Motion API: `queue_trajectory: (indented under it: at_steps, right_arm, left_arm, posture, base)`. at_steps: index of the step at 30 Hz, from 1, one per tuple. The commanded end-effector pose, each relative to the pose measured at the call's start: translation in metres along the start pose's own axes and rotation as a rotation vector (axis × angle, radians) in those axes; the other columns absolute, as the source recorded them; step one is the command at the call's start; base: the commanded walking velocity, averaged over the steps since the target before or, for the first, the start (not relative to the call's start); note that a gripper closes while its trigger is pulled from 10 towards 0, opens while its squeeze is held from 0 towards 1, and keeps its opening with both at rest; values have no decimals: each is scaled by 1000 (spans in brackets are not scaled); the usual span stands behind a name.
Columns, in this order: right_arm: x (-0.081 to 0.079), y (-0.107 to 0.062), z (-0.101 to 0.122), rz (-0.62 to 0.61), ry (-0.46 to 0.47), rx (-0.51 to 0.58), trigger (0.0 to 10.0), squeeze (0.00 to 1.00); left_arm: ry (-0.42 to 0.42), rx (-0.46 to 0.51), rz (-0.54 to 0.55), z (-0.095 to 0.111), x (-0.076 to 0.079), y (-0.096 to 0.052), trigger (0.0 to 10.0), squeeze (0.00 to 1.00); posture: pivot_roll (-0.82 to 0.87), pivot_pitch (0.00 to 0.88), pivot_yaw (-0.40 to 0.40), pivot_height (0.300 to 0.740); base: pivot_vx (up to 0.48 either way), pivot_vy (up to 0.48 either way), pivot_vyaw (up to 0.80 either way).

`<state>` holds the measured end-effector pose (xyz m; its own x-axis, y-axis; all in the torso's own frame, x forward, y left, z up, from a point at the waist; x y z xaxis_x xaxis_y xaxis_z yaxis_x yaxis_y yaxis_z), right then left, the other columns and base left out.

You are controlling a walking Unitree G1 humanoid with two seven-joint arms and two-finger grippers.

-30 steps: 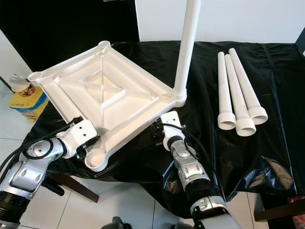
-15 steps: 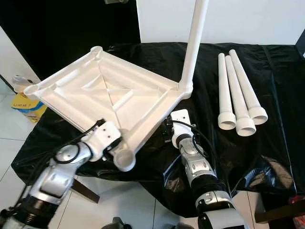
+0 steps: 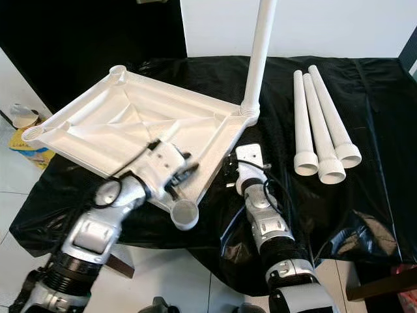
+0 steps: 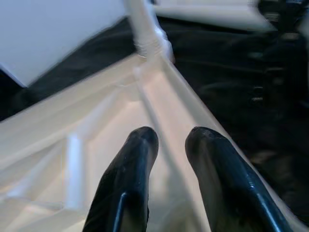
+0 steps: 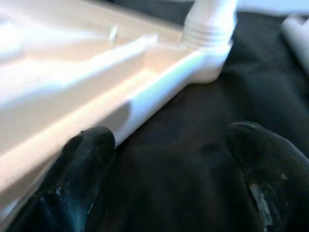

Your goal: Building children table

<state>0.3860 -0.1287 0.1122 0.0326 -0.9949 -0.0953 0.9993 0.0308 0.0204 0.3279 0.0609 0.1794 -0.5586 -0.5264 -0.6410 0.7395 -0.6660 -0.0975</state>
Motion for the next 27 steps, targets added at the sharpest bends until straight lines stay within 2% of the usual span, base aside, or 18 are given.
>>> queue_trajectory:
  at_steps: [1, 6, 7, 8, 9, 10, 11, 13, 15, 18, 27]
  right_arm:
    - [6, -7, -6, -19, -6, -7, 10000, 0]
    - [12, -18, -4, -15, -14, 23, 10000, 0]
    - [14, -23, -3, -7, -15, 38, 10000, 0]
    - [14, -23, -3, -7, -15, 38, 10000, 0]
    - [17, -30, -1, 5, -17, 59, 10000, 0]
    - [17, -30, -1, 5, -17, 59, 10000, 0]
    - [20, -35, 0, 11, -18, 72, 10000, 0]
    - [20, -35, 0, 11, -18, 72, 10000, 0]
    - [27, -43, 0, 5, -22, 82, 10000, 0]
    - [32, -47, -1, 0, -31, 82, 10000, 0]
    - [32, -48, 14, -4, -22, 126, 10000, 0]
  left_arm:
    - [4, 47, 5, 5, -5, -7, 10000, 0]
    - [2, 122, -35, 12, -7, -20, 10000, 0]
    - [-16, 153, -88, 14, -2, -27, 10000, 0]
    - [-16, 153, -88, 14, -2, -27, 10000, 0]
    - [-60, 167, -174, 10, 8, -35, 10000, 0]
    - [-60, 167, -174, 10, 8, -35, 10000, 0]
    - [-80, 166, -226, 6, 14, -41, 10000, 0]
    - [-80, 166, -226, 6, 14, -41, 10000, 0]
    - [-80, 102, -295, -11, 29, -44, 10000, 0]
    - [-60, 79, -352, -20, 44, -45, 10000, 35]
    - [-50, 116, -437, -14, 49, -52, 10000, 0]
  posture:
    - [47, 53, 36, 740]
    - [42, 48, 31, 740]
    - [40, 44, 28, 740]
    - [40, 44, 28, 740]
    - [31, 36, 27, 740]
    - [31, 36, 27, 740]
    - [29, 35, 26, 740]
    - [29, 35, 26, 740]
    - [13, 24, 25, 740]
    - [4, 11, 26, 740]
    - [1, 48, 34, 740]
  base:
    - [0, 0, 0]
    - [0, 0, 0]
    - [0, 0, 0]
    - [0, 0, 0]
    - [0, 0, 0]
    - [0, 0, 0]
    - [0, 0, 0]
    - [0, 0, 0]
    - [0, 0, 0]
    - [0, 0, 0]
    - [0, 0, 0]
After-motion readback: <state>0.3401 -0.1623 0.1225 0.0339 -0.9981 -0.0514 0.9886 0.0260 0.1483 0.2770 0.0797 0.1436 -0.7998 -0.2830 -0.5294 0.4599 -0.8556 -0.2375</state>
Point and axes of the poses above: a point about 5 cm out from each wrist's last joint towards the gripper, its own y axis pointing out of the wrist towards the gripper, its own z axis along the axis of the wrist's last joint, x = y × z, the point moved 5 cm from there along y, pointing out of the wrist towards the gripper, and after that the axes turned 13 degrees about y, right-handed, at the moved point
